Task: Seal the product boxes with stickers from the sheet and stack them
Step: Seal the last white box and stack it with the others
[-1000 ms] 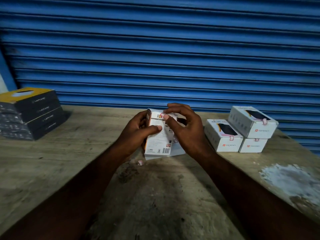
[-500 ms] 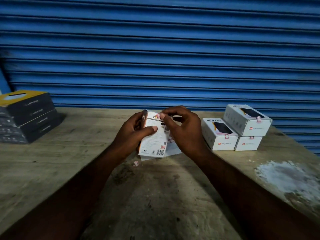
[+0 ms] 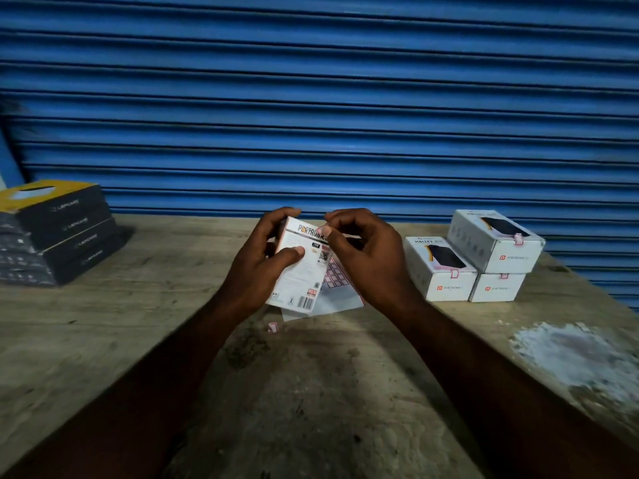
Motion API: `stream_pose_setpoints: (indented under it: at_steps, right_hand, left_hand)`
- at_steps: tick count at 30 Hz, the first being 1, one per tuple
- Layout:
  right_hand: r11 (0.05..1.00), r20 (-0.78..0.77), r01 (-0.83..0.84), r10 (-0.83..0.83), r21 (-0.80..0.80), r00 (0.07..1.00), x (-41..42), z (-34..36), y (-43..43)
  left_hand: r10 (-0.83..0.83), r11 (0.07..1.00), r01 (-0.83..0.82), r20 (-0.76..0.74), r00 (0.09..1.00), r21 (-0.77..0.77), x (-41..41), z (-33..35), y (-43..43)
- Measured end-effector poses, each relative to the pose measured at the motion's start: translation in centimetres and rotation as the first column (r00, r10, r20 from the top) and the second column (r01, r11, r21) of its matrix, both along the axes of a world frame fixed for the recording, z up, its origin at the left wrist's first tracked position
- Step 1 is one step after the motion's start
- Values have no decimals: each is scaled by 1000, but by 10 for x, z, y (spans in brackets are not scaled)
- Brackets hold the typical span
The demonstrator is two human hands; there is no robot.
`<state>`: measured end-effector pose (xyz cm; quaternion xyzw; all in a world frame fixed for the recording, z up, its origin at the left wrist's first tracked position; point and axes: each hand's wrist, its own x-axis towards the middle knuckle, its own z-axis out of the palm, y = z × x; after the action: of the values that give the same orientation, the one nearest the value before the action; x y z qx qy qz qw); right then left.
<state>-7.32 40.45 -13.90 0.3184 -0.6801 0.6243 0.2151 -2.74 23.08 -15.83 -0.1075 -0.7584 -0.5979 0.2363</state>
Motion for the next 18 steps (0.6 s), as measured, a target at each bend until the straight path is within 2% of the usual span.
stream_pose_setpoints:
  at_steps: [3, 7, 18]
  right_hand:
    - [987, -108, 63, -47, 148, 993, -1, 1, 4]
    - [971, -206, 102, -57, 218, 977, 1, 4, 7]
    - [954, -273, 181, -113, 238, 955, 0, 5, 6]
  left_hand:
    - [-2, 997, -1, -29, 1000, -83, 3, 0, 1]
    - [-2, 993, -5, -57, 998, -116, 4, 2, 3]
    - [-11, 993, 1, -89, 996, -117, 3, 0, 3]
